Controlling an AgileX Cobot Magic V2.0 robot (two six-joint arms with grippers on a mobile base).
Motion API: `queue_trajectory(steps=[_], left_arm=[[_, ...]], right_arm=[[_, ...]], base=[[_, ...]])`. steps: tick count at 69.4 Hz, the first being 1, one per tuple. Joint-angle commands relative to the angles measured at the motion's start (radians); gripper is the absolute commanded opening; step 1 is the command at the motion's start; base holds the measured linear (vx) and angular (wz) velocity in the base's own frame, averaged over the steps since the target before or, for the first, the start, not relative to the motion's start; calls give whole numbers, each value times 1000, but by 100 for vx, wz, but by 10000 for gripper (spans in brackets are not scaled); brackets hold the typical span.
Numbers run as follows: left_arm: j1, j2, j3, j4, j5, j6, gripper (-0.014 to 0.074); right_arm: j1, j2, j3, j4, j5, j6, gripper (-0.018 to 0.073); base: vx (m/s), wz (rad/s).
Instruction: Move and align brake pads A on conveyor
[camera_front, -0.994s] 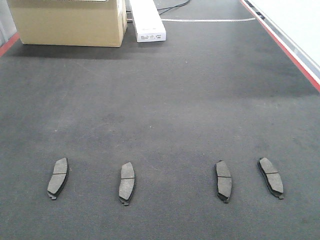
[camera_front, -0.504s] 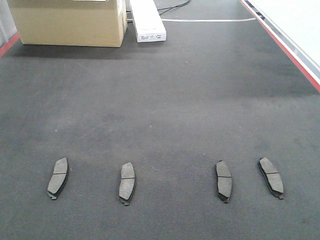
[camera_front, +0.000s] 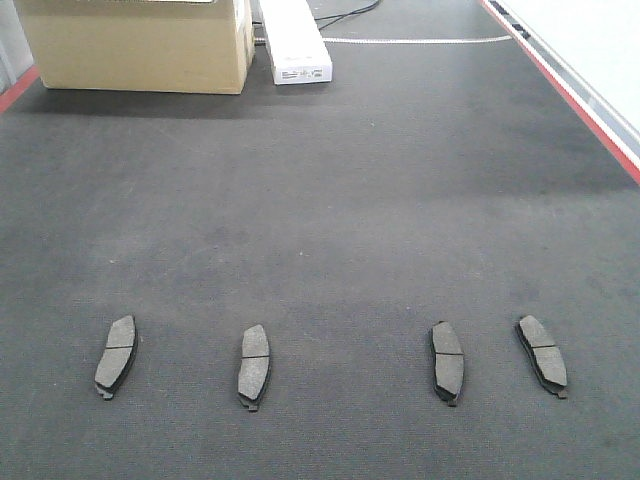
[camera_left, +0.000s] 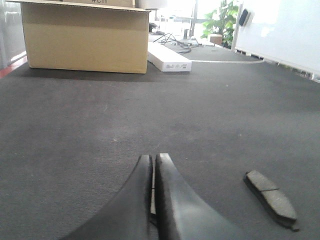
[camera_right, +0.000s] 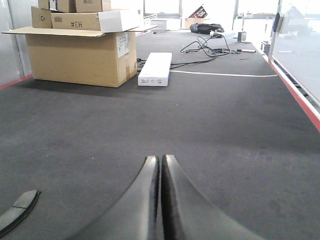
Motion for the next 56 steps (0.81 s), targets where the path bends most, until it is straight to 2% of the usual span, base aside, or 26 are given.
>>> queue_trajectory(steps=[1,14,31,56], left_arm=[[-1,-17,19,-9,-66,36,-6],[2,-17,19,-9,-60,35,-6],[77,-17,19,-9,-60,35,-6],[79,-16,17,-9,-60,35,-6]], right_arm=[[1,13,-23,-7,-76,-8,-10],[1,13,-23,-7,-76,-8,-10],[1,13,-23,-7,-76,-8,-10],[1,13,-23,-7,-76,-8,-10]], base=[[0,0],[0,0],[0,0],[0,0]])
